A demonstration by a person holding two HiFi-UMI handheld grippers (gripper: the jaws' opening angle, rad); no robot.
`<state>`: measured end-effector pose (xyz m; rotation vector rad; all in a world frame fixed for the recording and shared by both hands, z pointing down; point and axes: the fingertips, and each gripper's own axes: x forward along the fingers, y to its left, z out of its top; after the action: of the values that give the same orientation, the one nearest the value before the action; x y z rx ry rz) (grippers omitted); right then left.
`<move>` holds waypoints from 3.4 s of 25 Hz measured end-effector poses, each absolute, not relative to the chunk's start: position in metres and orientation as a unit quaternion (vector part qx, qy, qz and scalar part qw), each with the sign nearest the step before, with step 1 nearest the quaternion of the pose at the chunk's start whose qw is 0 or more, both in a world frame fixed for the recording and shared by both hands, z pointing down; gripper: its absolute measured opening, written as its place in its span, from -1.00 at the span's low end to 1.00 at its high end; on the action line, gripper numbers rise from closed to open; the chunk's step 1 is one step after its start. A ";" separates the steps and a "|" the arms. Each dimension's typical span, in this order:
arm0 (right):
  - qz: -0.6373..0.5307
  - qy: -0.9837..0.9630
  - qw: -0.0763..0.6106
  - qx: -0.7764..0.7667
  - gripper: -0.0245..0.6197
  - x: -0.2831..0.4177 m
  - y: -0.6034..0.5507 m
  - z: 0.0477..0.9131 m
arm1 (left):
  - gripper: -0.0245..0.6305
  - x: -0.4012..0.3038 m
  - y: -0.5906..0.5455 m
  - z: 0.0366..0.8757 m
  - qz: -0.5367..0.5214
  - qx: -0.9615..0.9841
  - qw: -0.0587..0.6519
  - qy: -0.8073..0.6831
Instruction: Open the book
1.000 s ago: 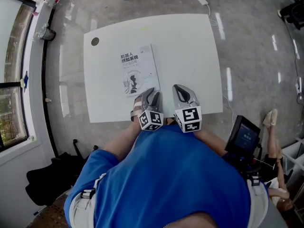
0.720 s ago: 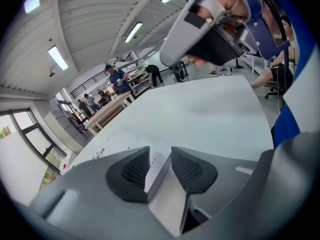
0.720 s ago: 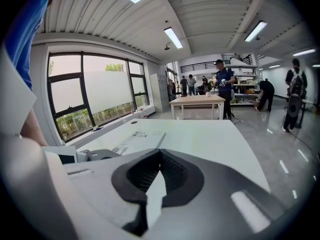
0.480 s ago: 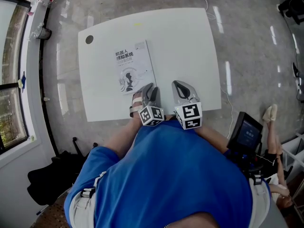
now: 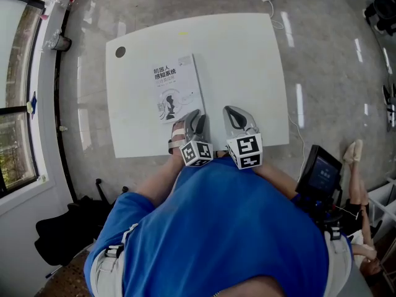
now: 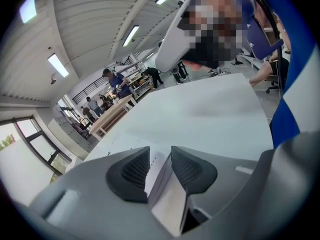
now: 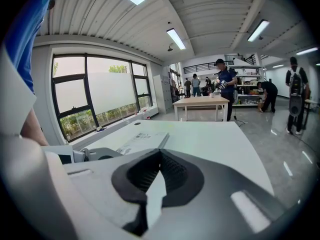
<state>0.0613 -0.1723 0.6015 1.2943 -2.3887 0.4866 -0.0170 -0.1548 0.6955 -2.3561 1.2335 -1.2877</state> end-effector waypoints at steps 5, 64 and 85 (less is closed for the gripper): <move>0.176 -0.848 0.189 0.464 -0.91 0.063 -0.173 0.604 | -0.49 -0.015 -0.154 0.694 -0.457 -0.784 0.126 0.402; 0.173 -0.855 0.190 0.450 -0.91 0.037 -0.186 0.594 | -0.90 -0.060 -0.172 0.612 -0.351 -0.791 0.097 0.492; 0.143 -0.872 0.178 0.433 -0.91 0.027 -0.199 0.587 | -0.90 -0.136 -0.176 0.609 -0.331 -0.723 0.036 0.605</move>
<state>0.0267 -0.1987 0.5865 1.2236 -2.4675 0.4034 -0.1361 -0.1756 0.6090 -2.2213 1.8578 -1.0160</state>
